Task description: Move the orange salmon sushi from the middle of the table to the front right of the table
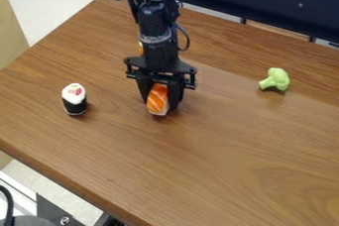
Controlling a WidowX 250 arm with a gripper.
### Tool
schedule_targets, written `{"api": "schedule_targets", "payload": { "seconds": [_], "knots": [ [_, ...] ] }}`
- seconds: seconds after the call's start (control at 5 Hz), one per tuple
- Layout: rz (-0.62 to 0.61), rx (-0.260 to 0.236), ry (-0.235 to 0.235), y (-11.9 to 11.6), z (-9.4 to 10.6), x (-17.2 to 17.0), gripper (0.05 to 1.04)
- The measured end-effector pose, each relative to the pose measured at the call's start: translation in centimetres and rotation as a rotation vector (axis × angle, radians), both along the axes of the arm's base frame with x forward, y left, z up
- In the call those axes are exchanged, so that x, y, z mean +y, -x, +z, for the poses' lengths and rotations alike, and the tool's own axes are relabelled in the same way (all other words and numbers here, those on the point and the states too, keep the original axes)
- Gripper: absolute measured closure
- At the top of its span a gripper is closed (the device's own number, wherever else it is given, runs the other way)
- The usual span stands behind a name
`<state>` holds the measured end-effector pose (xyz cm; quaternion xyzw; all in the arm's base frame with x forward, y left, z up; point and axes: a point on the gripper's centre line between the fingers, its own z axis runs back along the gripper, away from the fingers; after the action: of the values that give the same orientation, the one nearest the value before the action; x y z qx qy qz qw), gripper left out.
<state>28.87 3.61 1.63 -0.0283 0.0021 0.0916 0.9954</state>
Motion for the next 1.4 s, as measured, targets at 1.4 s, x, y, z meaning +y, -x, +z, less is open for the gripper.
{"api": "schedule_targets", "payload": {
  "seconds": [1.4],
  "knots": [
    [-0.214,0.005,-0.098,4.9,4.8,-11.6,0.530]
  ]
}}
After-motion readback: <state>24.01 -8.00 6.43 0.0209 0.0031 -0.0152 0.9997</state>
